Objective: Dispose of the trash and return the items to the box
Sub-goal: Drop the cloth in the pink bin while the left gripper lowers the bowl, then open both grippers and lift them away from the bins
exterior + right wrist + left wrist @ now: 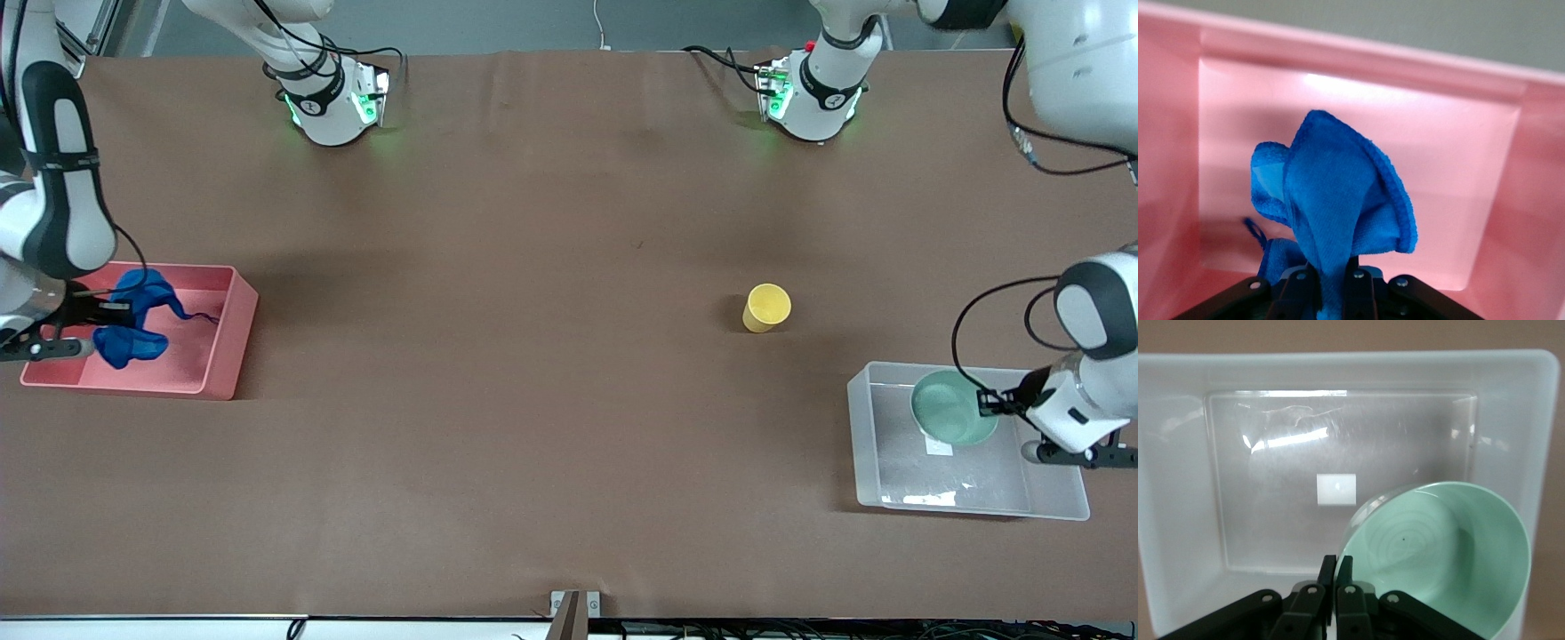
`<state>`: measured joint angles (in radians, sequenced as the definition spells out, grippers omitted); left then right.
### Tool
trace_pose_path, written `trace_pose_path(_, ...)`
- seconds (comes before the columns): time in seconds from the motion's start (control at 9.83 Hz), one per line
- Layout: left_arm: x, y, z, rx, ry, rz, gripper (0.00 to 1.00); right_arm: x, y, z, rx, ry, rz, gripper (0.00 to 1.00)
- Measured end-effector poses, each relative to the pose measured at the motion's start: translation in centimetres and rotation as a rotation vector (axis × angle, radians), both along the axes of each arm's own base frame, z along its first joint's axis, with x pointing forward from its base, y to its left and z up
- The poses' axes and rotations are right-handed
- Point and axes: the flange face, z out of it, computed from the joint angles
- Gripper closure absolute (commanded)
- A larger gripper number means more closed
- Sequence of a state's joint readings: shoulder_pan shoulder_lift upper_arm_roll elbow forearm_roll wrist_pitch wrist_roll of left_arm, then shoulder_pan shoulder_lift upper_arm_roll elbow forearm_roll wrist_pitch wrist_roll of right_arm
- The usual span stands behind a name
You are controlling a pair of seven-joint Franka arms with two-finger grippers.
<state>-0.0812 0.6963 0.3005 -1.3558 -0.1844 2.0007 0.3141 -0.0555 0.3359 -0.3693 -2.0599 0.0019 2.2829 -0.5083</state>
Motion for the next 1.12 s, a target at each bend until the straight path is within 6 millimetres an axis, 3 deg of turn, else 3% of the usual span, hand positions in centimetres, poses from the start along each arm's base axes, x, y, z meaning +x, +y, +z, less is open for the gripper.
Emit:
trace_pose_path(0.1, 0.6, 0.1, -1.6, 0.007, 0.002, -0.001, 1.00, -0.5, 0.0, -1.0, 0.000, 0.007, -0.001, 0.15)
trace_pose_path(0.2, 0.9, 0.2, -2.8, 0.008, 0.001, 0.002, 0.99, -0.7, -0.1, -1.9, -0.002, 0.013, 0.000, 0.00)
trace_pose_path(0.41, 1.0, 0.1, -4.9, -0.024, 0.002, 0.017, 0.99, -0.7, -0.1, -2.5, -0.002, 0.020, 0.003, 0.00)
trace_pose_path(0.61, 0.5, 0.3, -7.3, -0.030, 0.009, 0.030, 0.96, 0.5, -0.2, -0.5, -0.006, -0.025, -0.001, 0.00)
trace_pose_path(0.81, -0.6, 0.3, -9.4, -0.037, 0.044, 0.035, 0.94, 2.8, 1.3, 5.2, 0.019, -0.049, -0.060, 0.00)
trace_pose_path(0.92, -1.1, 0.0, -10.3, -0.042, 0.061, 0.035, 0.83, 4.1, 3.5, 9.5, 0.040, -0.037, -0.116, 0.00)
trace_pose_path(1.02, -1.4, 0.0, -10.9, -0.043, 0.069, 0.034, 0.43, 5.2, 6.0, 14.2, 0.053, -0.039, -0.157, 0.00)
trace_pose_path(1.12, -1.5, 0.0, -10.9, -0.043, 0.068, 0.026, 0.19, 5.8, 8.3, 18.5, 0.061, -0.057, -0.181, 0.00)
